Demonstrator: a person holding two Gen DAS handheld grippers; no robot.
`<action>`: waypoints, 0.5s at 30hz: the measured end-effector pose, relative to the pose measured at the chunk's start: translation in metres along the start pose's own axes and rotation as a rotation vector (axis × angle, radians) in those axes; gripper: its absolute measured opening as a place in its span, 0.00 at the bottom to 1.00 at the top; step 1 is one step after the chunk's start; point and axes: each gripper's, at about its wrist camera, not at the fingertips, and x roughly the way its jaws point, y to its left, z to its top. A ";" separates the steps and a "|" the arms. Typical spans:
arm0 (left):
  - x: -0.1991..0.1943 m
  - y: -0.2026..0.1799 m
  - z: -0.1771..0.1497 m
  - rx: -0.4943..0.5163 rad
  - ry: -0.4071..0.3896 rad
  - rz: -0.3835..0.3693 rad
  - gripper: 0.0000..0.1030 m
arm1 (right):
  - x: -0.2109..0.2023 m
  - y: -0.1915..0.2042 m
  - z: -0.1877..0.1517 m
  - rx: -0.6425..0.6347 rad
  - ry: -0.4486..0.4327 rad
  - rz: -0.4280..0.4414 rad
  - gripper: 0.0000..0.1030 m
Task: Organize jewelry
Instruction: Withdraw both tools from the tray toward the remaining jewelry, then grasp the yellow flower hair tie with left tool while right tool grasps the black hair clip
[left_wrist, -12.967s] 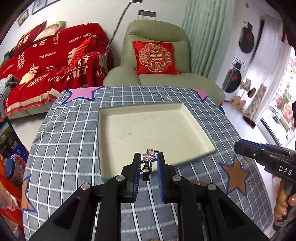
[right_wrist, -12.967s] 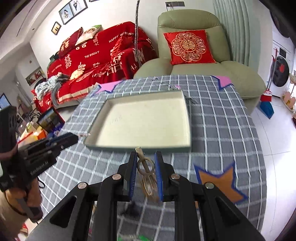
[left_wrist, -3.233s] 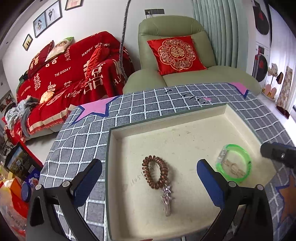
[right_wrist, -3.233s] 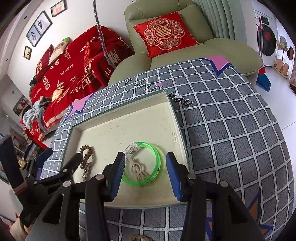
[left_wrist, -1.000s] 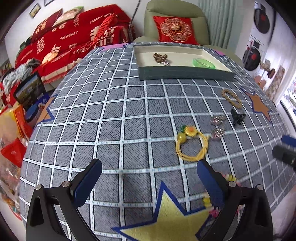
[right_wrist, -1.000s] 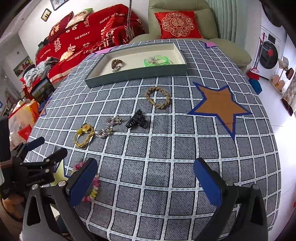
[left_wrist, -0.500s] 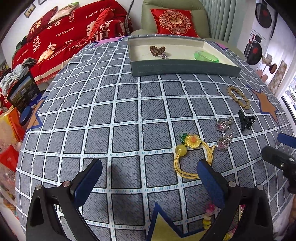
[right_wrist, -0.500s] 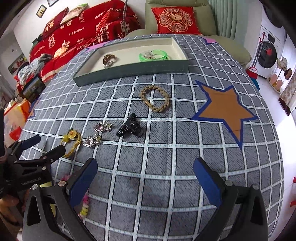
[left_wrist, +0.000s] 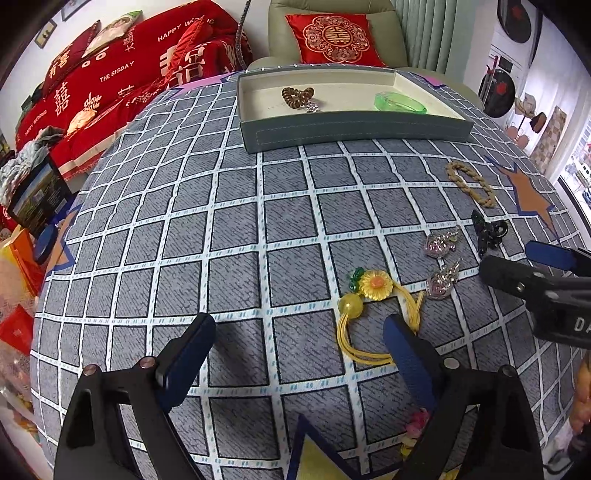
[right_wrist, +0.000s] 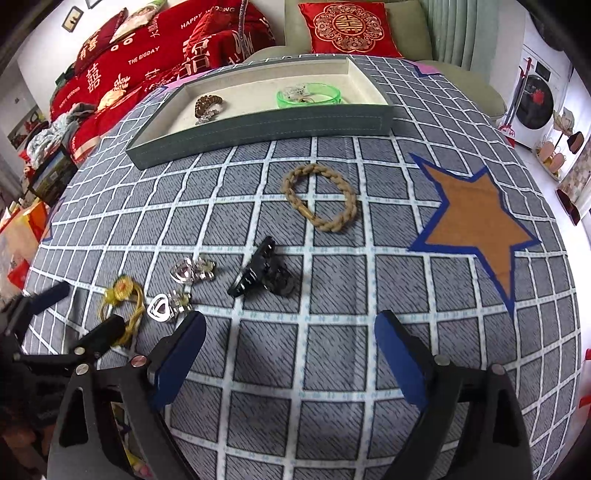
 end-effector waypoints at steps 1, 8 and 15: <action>0.000 -0.001 0.000 0.001 -0.001 -0.002 0.98 | 0.001 0.002 0.002 0.005 -0.002 0.000 0.90; -0.002 -0.009 0.002 0.025 -0.011 -0.033 0.79 | 0.007 0.012 0.014 0.000 -0.012 -0.046 0.69; -0.006 -0.018 0.002 0.049 -0.010 -0.062 0.58 | 0.007 0.017 0.015 -0.045 -0.019 -0.107 0.39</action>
